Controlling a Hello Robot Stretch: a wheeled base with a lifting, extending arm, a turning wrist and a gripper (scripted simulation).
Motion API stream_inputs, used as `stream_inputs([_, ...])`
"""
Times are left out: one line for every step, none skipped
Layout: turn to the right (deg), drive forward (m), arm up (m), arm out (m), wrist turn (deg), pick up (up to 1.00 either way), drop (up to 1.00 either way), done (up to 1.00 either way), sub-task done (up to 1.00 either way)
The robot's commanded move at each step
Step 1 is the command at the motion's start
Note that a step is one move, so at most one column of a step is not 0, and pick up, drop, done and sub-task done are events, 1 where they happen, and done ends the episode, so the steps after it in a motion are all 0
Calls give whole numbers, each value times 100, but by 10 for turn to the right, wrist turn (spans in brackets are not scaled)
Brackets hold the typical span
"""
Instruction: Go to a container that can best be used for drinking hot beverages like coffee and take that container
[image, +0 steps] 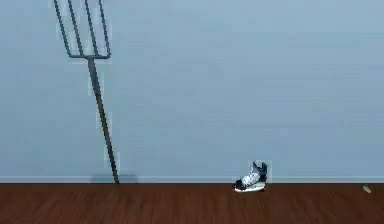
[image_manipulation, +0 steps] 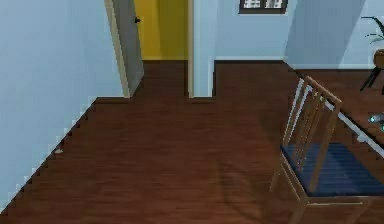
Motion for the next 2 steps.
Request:
stream_inputs([450,0,0,0,0,0,0,0,0])
stream_inputs([450,0,0,0,0,0,0,0,0])
